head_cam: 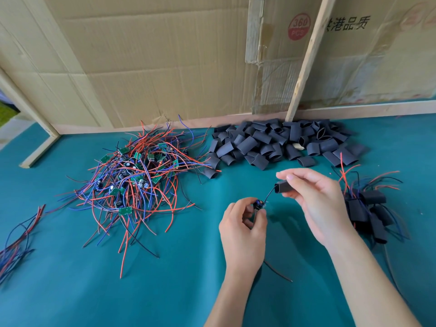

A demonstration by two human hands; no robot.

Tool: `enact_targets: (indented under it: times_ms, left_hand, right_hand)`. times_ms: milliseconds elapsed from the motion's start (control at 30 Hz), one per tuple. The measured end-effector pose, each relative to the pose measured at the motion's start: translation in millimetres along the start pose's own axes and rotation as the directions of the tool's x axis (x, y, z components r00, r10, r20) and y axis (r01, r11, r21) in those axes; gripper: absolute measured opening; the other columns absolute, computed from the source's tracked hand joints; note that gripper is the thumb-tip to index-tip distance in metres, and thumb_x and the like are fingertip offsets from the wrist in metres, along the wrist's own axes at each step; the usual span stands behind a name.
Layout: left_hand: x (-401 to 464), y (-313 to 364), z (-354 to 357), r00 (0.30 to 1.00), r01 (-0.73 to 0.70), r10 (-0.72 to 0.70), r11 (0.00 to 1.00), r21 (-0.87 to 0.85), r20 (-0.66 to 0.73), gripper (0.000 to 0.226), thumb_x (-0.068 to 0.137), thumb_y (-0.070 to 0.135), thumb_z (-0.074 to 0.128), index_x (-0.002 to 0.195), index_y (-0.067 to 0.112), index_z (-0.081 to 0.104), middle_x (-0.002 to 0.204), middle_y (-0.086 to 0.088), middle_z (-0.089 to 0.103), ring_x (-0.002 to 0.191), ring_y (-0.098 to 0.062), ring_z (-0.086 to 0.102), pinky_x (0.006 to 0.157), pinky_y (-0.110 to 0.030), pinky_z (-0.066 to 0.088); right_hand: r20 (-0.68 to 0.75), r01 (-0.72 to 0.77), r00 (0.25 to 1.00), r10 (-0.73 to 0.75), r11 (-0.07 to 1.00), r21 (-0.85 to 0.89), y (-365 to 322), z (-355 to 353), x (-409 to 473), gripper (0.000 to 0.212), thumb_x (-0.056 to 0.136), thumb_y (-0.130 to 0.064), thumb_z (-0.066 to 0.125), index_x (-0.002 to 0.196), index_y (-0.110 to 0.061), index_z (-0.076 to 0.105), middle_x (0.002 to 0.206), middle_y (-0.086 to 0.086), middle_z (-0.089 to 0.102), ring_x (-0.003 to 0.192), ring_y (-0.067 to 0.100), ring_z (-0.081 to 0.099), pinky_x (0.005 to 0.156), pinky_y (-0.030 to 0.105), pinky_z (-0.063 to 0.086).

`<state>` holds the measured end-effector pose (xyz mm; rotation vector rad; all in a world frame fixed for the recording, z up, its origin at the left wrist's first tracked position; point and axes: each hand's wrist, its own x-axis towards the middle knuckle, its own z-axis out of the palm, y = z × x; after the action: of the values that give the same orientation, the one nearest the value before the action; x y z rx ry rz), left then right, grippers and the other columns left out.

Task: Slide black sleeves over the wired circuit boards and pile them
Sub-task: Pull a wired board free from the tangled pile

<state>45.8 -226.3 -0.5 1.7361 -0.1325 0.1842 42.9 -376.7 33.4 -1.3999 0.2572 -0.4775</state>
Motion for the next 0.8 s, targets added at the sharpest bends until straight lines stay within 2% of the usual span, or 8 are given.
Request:
enact_targets:
  times_ms: [267,400,500,667,800]
  left_hand:
    - [0,-1,-1,1.000,0.001,-0.001,1.000,-0.002,0.000,0.019,0.087,0.011,0.074,0.092,0.030,0.072,0.083,0.007,0.063,0.070,-0.015,0.058,0.069,-0.017,0.047]
    - [0,-1,-1,1.000,0.004,-0.004,1.000,-0.002,0.002,0.021,0.086,0.013,0.074,0.092,0.032,0.072,0.083,0.007,0.063,0.071,-0.016,0.059,0.070,-0.023,0.051]
    - [0,-1,-1,1.000,0.004,-0.004,1.000,-0.005,-0.001,0.020,0.086,0.013,0.074,0.092,0.032,0.072,0.082,0.008,0.062,0.070,-0.015,0.059,0.068,-0.019,0.049]
    - [-1,-1,-1,1.000,0.008,-0.008,1.000,-0.004,0.006,0.022,0.086,0.011,0.073,0.093,0.032,0.071,0.082,0.007,0.062,0.068,-0.016,0.057,0.067,-0.019,0.048]
    - [-1,0,-1,0.999,0.038,-0.038,0.998,-0.041,0.002,0.021,0.087,0.012,0.074,0.093,0.031,0.068,0.083,0.007,0.064,0.066,-0.013,0.057,0.067,-0.019,0.049]
  right_hand:
    - [0.050,-0.016,0.999,0.016,1.000,0.000,2,9,-5,0.014,0.100,-0.005,0.062,0.099,-0.005,0.076,0.106,0.010,0.077,0.098,0.017,0.071,0.075,0.030,0.056]
    - [0.125,0.006,0.992,-0.001,0.999,-0.044,5,20,-11,0.018,0.099,-0.004,0.065,0.099,-0.016,0.078,0.102,0.008,0.078,0.096,0.016,0.072,0.076,0.027,0.059]
    - [0.172,0.035,0.985,-0.017,0.994,-0.102,5,20,-12,0.027,0.098,-0.002,0.065,0.092,-0.024,0.078,0.102,0.005,0.078,0.094,0.015,0.073,0.077,0.026,0.059]
    - [0.225,0.016,0.974,0.025,0.984,-0.177,4,14,-10,0.028,0.096,-0.001,0.066,0.089,-0.024,0.080,0.102,0.002,0.079,0.096,0.015,0.074,0.077,0.025,0.058]
    - [0.205,-0.002,0.978,0.041,0.983,-0.185,2,9,-9,0.025,0.095,-0.003,0.069,0.099,-0.024,0.081,0.101,0.003,0.080,0.091,0.021,0.074,0.079,0.029,0.060]
